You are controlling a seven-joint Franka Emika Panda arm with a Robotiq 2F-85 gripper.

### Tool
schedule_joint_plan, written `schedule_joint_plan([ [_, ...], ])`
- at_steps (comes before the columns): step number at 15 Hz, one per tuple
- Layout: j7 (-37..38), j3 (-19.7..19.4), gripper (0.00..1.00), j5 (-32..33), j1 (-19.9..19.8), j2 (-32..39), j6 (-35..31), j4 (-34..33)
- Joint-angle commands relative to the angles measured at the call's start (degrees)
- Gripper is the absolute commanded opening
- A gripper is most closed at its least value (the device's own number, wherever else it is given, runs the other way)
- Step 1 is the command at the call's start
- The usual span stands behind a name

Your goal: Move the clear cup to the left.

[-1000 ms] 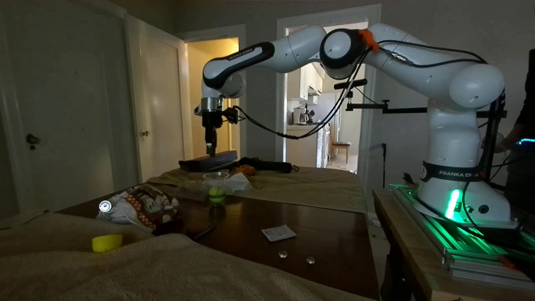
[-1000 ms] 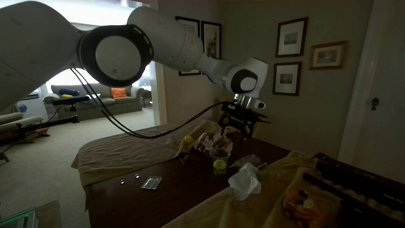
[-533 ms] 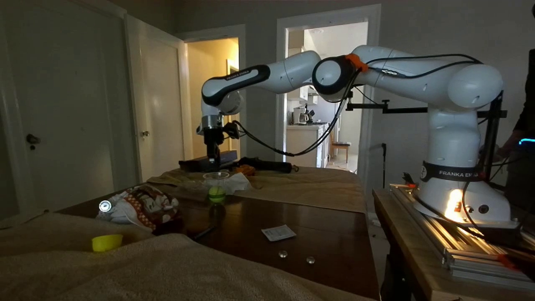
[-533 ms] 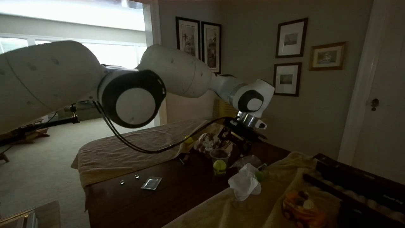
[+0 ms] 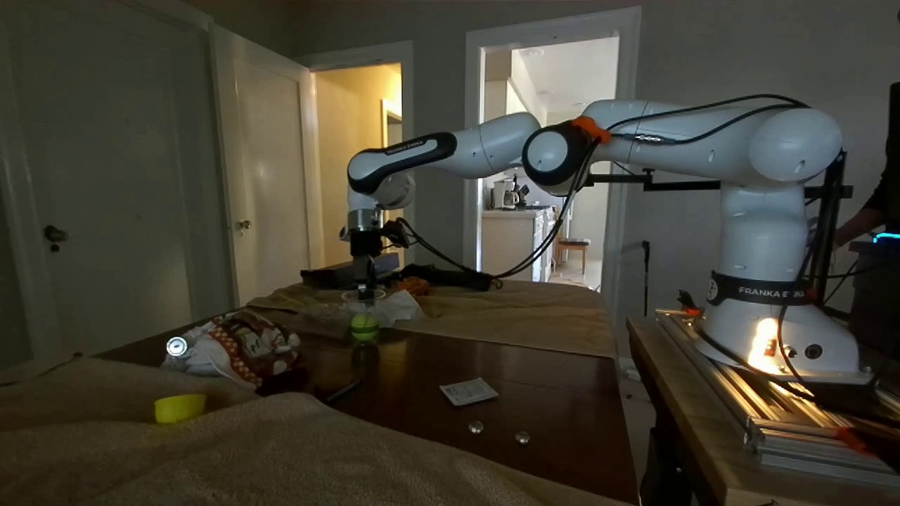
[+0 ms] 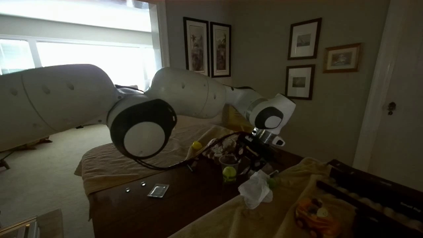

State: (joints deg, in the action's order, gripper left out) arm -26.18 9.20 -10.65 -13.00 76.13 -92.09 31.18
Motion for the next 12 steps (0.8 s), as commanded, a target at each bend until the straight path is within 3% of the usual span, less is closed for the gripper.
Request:
schedule_joint_plan([
  [1, -0.6, 1.8, 0.31, -1.0, -0.1, 0.3, 0.9, -4.3],
  [3, -2.9, 2.5, 0.16, -0.3, 0.5, -1.0, 0.5, -4.9],
  [4, -3.8, 2.3, 0.10, -0.6, 1.4, 1.5, 3.7, -11.2],
  [5, -4.3, 2.5, 0.02, -0.5, 1.8, 1.2, 4.4, -12.1],
  [6, -5.3, 2.9, 0.01, -0.8, 1.4, -2.9, 2.2, -6.1],
  [12, -4.3, 3.7, 0.00, -1.5, 1.7, -4.5, 3.0, -7.3],
])
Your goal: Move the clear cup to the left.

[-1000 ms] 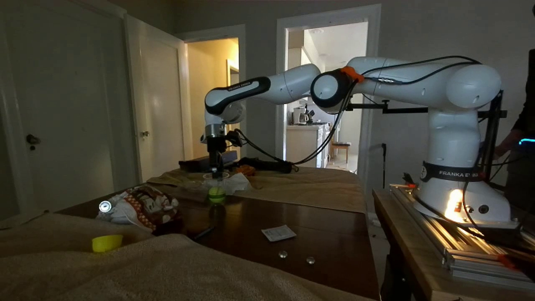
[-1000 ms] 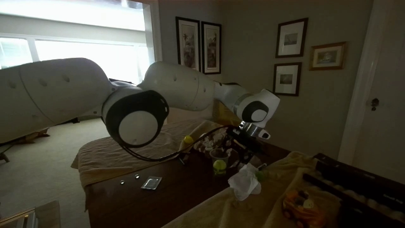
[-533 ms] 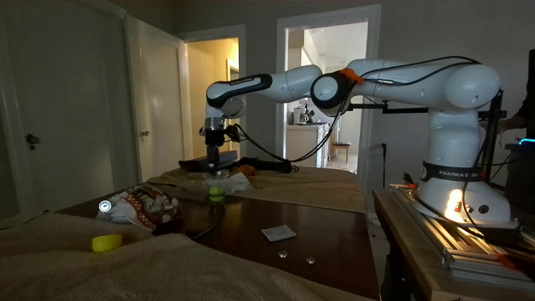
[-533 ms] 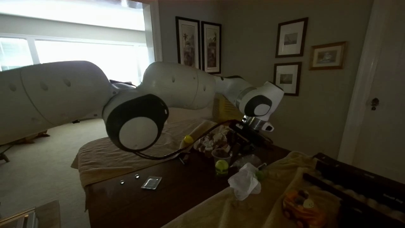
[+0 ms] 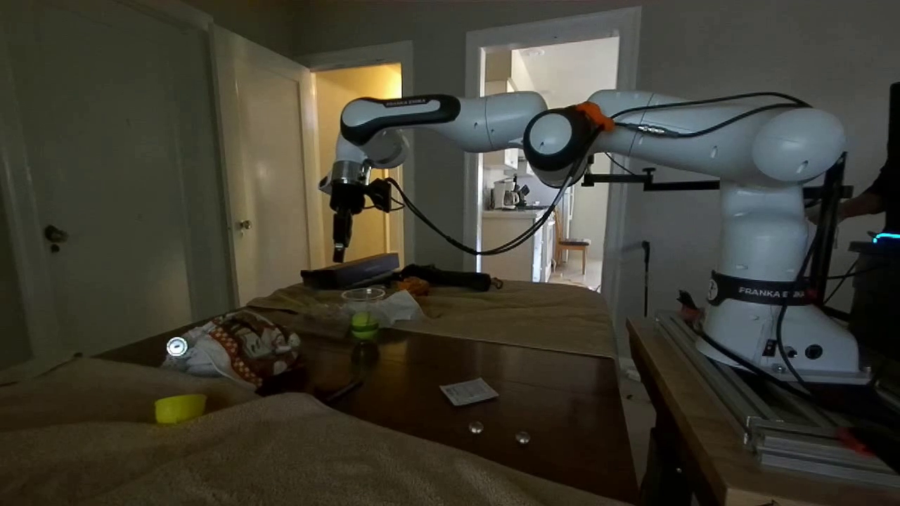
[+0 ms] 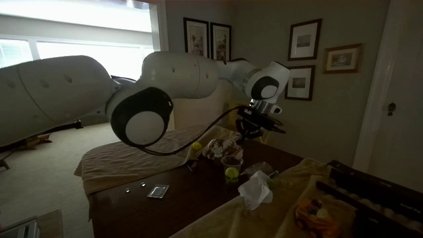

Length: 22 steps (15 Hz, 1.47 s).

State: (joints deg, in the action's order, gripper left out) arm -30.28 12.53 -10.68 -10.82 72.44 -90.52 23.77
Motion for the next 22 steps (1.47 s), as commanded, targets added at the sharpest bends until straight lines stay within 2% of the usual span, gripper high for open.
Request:
schedule_joint_plan([
  [1, -0.4, 0.6, 0.26, -1.7, -0.6, -0.8, 1.4, 0.1],
  [2, -0.5, 0.9, 0.27, -2.1, -0.9, -0.8, 1.6, 0.3],
  [11, 3.0, 0.6, 0.90, -2.4, -2.5, 0.5, 8.5, 1.4],
  [13, 4.4, 0.4, 1.00, -2.6, -3.2, 1.3, 9.5, 1.3],
  [22, 5.4, 0.6, 1.00, -3.4, -5.0, 4.2, 9.0, 1.3],
])
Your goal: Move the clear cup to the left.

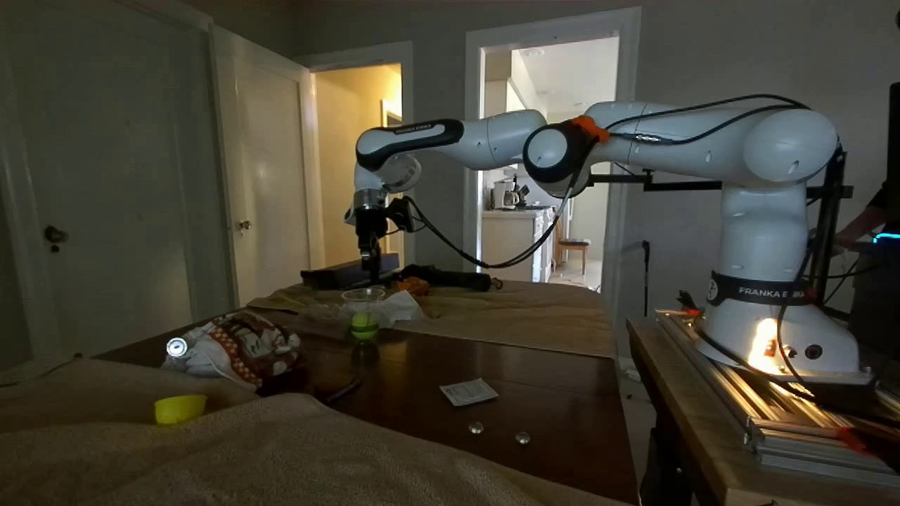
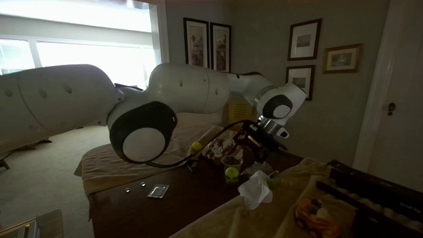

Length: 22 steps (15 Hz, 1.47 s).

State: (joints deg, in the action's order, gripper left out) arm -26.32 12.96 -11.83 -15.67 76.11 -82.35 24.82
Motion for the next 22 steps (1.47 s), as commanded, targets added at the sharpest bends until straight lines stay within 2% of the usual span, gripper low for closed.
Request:
schedule_joint_plan([
  [1, 1.6, 0.2, 1.00, -2.4, -0.1, 0.7, 0.8, 0.5],
  [6, 0.9, 0.3, 1.00, -2.5, -0.3, 2.9, 0.2, 0.8],
  [7, 1.0, 0.3, 0.97, -2.5, -0.3, 3.3, 0.1, 0.8],
  [8, 0.8, 0.3, 0.72, -2.5, -0.2, 3.6, 0.0, 0.7],
  [10, 0.5, 0.3, 0.70, -2.4, -0.1, 3.8, -0.1, 0.7],
  [13, 0.0, 0.3, 0.45, -2.2, 0.1, 3.6, -0.2, 0.6],
  [19, -1.4, 0.0, 0.05, -1.5, 0.6, 2.5, -0.4, 0.4],
  [20, -1.5, 0.0, 0.01, -1.5, 0.7, 2.3, -0.4, 0.4],
  [22, -1.6, 0.0, 0.00, -1.5, 0.8, 2.0, -0.3, 0.4],
])
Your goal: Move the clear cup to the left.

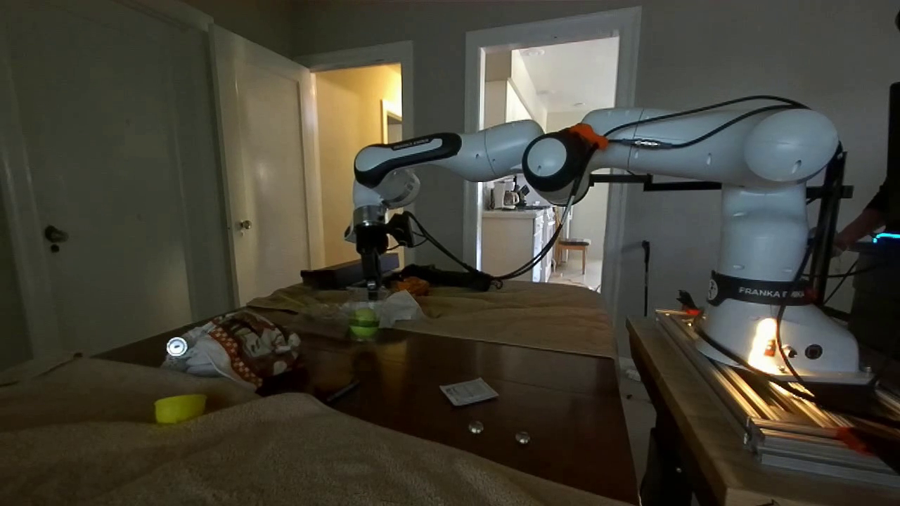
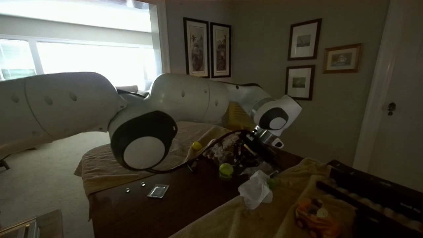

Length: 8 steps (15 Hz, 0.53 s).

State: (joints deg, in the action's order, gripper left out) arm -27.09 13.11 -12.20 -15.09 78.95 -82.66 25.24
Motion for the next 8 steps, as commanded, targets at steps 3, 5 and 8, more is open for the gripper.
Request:
schedule_joint_plan([
  [3, -0.4, -0.1, 0.01, -1.2, 0.4, -1.5, 0.2, 0.0],
  [5, -0.5, -0.8, 0.01, -0.3, 1.1, -2.6, 0.1, 0.0],
  [8, -2.0, -2.2, 0.01, 1.5, 2.3, -5.0, -3.0, -0.1],
])
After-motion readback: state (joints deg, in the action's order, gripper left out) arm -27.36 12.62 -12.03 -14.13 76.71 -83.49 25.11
